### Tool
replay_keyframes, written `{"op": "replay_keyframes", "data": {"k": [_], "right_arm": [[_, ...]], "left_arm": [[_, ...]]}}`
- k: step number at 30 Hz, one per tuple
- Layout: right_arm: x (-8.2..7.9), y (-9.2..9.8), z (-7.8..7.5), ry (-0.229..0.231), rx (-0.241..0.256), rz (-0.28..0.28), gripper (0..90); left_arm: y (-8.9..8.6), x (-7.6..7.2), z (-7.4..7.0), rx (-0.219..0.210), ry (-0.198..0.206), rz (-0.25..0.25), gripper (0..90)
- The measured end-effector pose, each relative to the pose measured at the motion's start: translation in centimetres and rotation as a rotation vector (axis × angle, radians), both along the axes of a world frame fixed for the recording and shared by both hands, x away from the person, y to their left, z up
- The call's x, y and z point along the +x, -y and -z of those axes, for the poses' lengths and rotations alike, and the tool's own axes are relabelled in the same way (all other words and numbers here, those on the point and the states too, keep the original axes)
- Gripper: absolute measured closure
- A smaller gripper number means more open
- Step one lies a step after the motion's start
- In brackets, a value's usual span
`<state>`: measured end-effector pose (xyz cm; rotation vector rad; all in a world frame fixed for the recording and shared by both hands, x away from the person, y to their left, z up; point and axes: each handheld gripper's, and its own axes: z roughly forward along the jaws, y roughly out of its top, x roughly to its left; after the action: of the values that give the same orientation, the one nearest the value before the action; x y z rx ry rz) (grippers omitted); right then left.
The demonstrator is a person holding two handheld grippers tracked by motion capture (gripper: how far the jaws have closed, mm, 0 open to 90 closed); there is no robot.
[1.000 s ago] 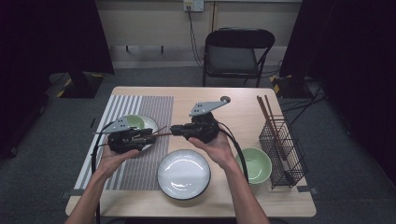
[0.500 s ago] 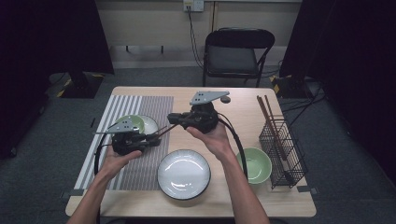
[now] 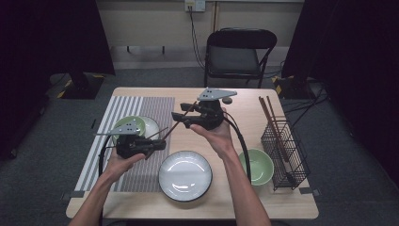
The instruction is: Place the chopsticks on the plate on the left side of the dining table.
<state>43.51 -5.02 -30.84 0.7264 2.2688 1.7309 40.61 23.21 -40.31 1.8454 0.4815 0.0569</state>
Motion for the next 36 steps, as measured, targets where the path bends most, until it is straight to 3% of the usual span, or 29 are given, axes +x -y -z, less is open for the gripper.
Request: {"op": "replay_keyframes", "data": {"k": [8,12,15,20,22,25,27,36], "right_arm": [[0.3,0.1,1.1,-0.03,0.018,0.007,39.6],[0.0,0.0,1.4,-0.037,0.03,-0.001,40.2],[-0.2,-0.9,2.5,-0.061,0.026,-0.018,46.3],[-0.1,-1.8,3.8,-0.086,0.034,-0.024,48.7],[-0.2,-2.4,4.2,-0.098,0.05,-0.046,57.7],[-0.3,-2.6,4.1,-0.093,0.067,-0.047,59.8],[-0.2,-2.9,3.6,-0.089,0.068,-0.051,66.8],[0.0,-3.6,2.2,-0.089,0.093,-0.063,72.0]], "left_arm": [[-0.4,0.0,-0.3,-0.031,-0.003,0.009,84.2],[-0.8,0.0,-0.5,-0.049,0.001,-0.023,84.2],[-1.0,0.1,-0.6,-0.058,0.003,-0.052,84.2],[-1.0,0.1,-0.6,-0.05,-0.003,-0.078,84.2],[-1.0,0.2,-0.4,-0.035,0.0,-0.086,84.2],[-0.9,0.2,-0.4,-0.029,-0.004,-0.086,84.2],[-0.7,0.2,-0.3,-0.016,-0.008,-0.088,84.3],[0.6,0.1,0.0,0.006,-0.007,-0.079,84.3]]}}
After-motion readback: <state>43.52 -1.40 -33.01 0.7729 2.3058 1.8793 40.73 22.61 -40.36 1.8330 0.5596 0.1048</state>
